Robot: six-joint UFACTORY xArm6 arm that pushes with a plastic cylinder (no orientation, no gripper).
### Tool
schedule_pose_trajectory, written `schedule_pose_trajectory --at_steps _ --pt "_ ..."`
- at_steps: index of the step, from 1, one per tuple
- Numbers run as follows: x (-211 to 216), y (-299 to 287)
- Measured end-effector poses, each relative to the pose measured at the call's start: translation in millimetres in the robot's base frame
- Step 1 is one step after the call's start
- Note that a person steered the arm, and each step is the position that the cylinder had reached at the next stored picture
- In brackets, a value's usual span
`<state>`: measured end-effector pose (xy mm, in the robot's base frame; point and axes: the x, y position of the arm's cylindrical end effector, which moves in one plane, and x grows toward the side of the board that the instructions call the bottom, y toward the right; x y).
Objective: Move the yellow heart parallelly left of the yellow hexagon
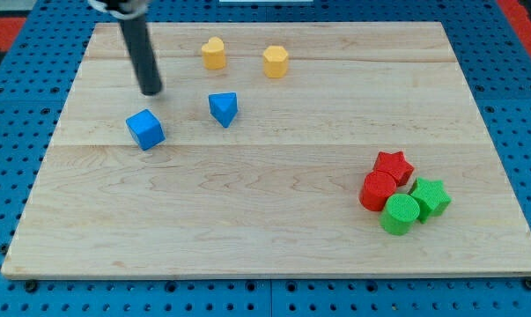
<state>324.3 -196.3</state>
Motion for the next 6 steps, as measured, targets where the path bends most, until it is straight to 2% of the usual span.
schedule_pose_trajectory --at_steps 1,2,3,4,5,6 --pt "-71 -40" --pt "-95 10" --pt "-120 89" --pt "-98 135" --pt "-66 138" --pt "-60 128"
